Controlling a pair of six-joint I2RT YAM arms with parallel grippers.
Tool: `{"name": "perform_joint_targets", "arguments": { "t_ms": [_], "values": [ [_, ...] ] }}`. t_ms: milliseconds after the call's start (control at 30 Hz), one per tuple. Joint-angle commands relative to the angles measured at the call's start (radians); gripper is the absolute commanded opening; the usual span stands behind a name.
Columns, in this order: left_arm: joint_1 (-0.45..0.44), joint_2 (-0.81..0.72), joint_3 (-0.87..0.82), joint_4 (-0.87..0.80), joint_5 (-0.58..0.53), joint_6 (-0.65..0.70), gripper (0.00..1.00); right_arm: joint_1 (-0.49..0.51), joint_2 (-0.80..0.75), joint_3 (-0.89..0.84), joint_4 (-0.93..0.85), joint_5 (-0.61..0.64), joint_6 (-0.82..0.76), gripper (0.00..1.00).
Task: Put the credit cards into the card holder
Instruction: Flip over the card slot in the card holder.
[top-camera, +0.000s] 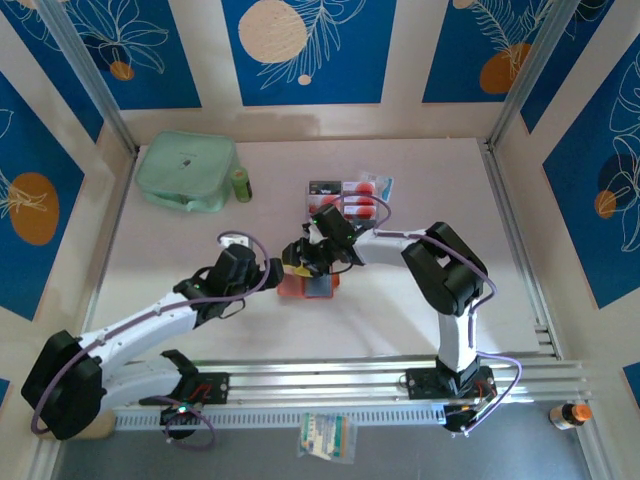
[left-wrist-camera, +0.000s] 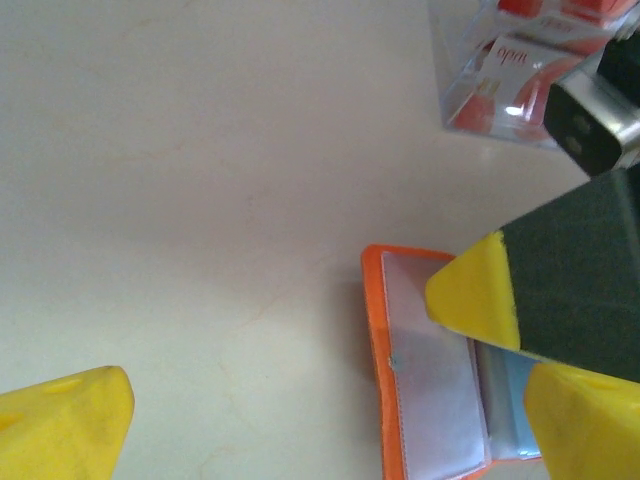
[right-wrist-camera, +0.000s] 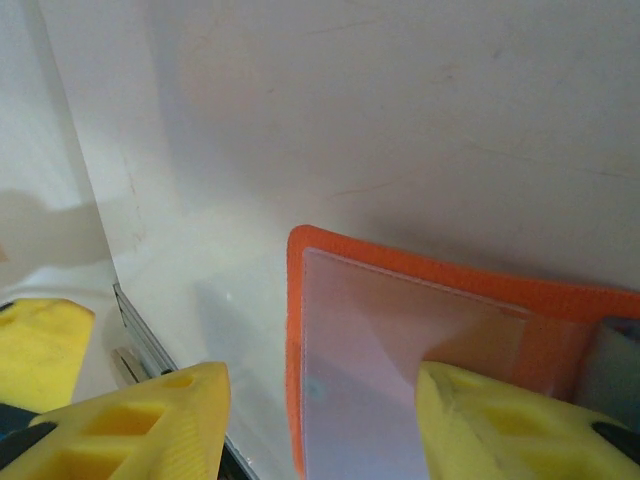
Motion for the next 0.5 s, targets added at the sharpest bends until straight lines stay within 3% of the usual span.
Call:
{"name": "perform_joint_targets", "arguments": {
  "t_ms": [0, 467],
  "values": [
    [0.010, 0.034, -0.019, 0.043, 0.036, 0.018, 1.00, 0.004, 0.000, 0.005, 0.022, 0.004, 0.028, 0.52],
    [0.010, 0.246, -0.009, 0.105, 0.073, 0.011, 1.00, -0.015, -0.030, -0.022, 0.067, -0.014, 0.059, 0.52]
  ]
}}
